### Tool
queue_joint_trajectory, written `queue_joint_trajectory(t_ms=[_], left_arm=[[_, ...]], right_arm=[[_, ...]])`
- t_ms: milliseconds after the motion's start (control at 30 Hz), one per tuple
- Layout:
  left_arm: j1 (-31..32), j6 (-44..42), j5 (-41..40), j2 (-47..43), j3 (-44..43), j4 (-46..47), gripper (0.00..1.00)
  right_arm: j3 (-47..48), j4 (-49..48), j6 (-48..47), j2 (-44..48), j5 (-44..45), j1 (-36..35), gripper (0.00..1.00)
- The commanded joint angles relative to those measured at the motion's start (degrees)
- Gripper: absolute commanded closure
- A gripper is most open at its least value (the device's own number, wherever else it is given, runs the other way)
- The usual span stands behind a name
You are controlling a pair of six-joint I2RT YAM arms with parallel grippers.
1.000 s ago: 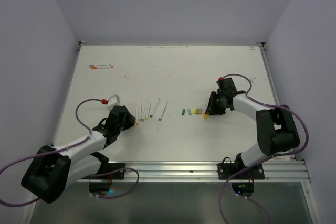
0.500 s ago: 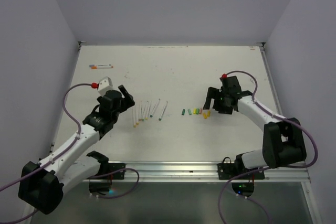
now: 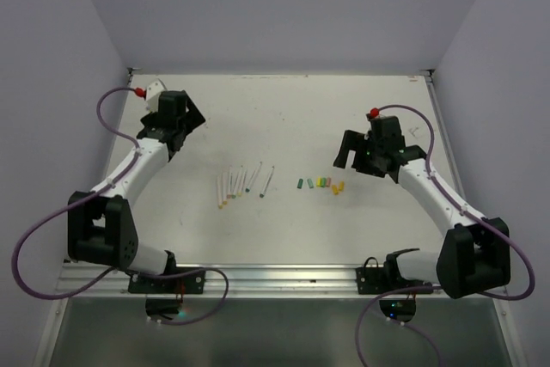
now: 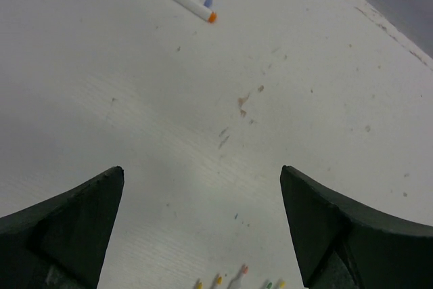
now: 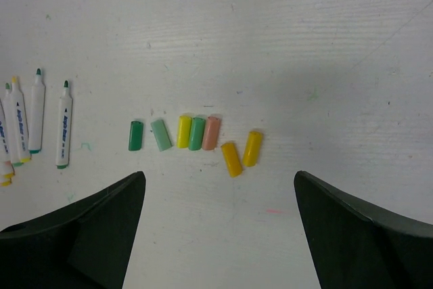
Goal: Open the pen caps
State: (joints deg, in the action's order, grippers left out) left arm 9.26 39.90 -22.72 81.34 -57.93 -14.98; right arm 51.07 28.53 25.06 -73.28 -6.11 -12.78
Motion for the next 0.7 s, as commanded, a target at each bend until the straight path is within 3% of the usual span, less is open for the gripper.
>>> queue_joint_trajectory(t_ms=[0, 367, 667], left_arm=[[-1.1, 0.4, -8.6, 5.5, -11.2, -4.1, 0.00], [-4.2, 0.4, -16.0, 32.1, -34.2, -7.7, 0.00], [-4.3, -6.6, -17.1, 41.3, -39.6, 2.1, 0.00]], right_arm=[[0.3, 0.1, 0.2, 1.7, -1.7, 0.1, 0.04], [-1.8, -4.5, 0.8, 2.6, -5.0, -0.1, 0.04], [-3.2, -5.6, -0.1, 0.9, -6.6, -0.5, 0.04]])
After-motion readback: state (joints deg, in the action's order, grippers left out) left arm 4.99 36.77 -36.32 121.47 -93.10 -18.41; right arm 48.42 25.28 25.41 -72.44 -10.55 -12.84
